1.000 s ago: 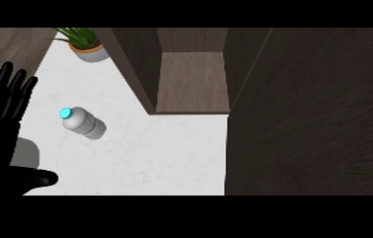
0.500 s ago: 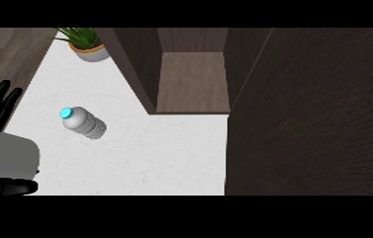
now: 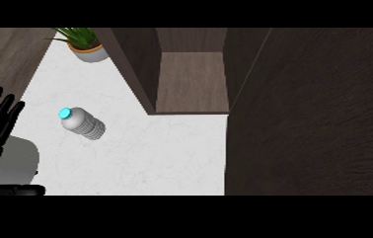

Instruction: Pick up the bottled water, place it into the cabinet and close the cabinet

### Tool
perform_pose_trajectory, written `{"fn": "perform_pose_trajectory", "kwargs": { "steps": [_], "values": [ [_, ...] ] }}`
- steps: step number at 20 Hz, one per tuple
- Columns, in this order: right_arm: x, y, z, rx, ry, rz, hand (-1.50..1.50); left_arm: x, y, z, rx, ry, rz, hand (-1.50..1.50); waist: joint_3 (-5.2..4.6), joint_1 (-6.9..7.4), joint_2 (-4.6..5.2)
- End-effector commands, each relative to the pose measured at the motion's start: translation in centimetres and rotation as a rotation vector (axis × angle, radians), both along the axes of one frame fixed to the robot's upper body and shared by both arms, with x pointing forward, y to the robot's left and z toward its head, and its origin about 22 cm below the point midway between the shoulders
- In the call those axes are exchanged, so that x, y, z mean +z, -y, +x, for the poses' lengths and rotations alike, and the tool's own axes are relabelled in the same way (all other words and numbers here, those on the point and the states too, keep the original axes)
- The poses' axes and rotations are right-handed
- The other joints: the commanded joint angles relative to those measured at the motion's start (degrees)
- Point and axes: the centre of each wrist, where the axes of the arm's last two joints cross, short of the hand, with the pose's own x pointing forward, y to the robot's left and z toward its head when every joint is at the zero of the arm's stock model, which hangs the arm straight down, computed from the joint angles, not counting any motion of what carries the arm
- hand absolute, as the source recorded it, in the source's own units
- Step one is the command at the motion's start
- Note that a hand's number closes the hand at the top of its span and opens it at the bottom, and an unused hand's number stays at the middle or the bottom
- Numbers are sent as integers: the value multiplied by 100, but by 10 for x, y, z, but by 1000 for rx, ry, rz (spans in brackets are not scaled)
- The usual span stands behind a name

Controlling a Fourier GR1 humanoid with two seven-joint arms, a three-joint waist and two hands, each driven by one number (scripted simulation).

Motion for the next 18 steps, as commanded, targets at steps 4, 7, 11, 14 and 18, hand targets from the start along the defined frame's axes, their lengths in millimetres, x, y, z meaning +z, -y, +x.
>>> {"fn": "perform_pose_trajectory", "kwargs": {
  "steps": [4, 7, 11, 14, 18],
  "values": [
    [27, -1, -32, -10, 51, -4, -150, -16, -2, -5, 89, -32, 8, -150, -1, -9, -6],
    [9, 8, -20, -16, 26, -10, -150, -43, -8, 19, 126, -45, 22, -150, -1, -9, 13],
    [23, 8, -44, -4, 58, -11, -150, -78, -18, 30, 118, -72, 37, -150, -6, -128, 8],
    [34, -2, -43, 8, 56, -27, -150, -86, -28, 45, 102, -86, 11, -150, -9, -58, 19],
    [18, 1, -43, 4, 47, -19, -150, -118, -40, 47, 124, -93, 26, -150, -8, -62, 20]
  ]
}}
